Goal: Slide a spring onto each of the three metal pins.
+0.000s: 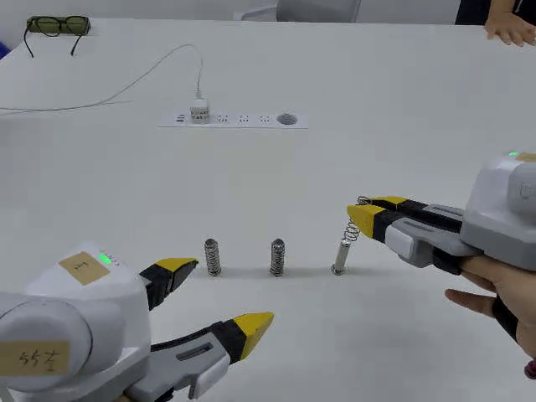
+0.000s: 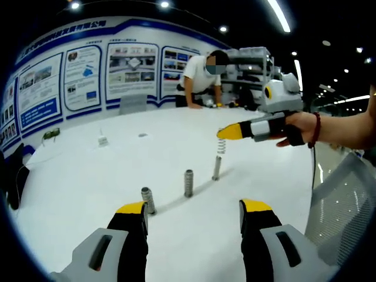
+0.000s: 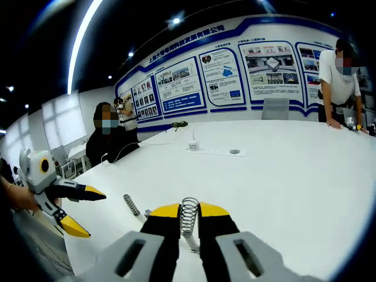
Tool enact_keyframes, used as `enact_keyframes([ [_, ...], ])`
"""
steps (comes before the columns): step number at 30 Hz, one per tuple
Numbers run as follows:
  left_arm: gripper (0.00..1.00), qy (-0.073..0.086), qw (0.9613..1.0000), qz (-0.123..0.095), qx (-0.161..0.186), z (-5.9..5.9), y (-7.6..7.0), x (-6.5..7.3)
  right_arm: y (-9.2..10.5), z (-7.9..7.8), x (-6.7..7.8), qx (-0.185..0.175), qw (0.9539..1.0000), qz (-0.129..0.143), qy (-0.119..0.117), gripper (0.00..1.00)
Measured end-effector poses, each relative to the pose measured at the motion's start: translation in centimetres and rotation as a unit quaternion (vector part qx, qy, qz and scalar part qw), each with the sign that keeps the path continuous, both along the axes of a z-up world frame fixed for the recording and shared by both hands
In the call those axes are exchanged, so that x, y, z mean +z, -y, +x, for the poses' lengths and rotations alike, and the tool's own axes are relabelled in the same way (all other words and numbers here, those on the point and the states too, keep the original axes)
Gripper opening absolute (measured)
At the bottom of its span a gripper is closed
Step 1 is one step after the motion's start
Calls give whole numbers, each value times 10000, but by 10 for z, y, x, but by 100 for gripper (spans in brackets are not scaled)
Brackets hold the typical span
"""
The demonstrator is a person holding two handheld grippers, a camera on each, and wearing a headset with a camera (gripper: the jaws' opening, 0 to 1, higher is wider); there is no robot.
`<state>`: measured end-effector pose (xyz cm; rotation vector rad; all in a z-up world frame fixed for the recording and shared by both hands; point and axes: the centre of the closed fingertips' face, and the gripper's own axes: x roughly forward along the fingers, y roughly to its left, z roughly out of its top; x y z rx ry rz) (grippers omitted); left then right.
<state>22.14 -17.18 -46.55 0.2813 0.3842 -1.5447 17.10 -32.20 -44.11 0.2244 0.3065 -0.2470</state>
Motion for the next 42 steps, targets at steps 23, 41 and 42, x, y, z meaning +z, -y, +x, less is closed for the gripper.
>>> enact_keyframes([
  [23, 79, 32, 9996, 162, 208, 9, -1, -12, -4, 4, -17, 72, 9987, -378, -329, 12],
  [41, 78, 52, 9996, 157, 227, 10, -1, -13, -14, 5, -28, 204, 9938, -844, -699, 12],
  [42, 78, 49, 9996, 161, 228, 10, -1, -13, -13, 5, -30, 182, 9940, -807, -710, 12],
])
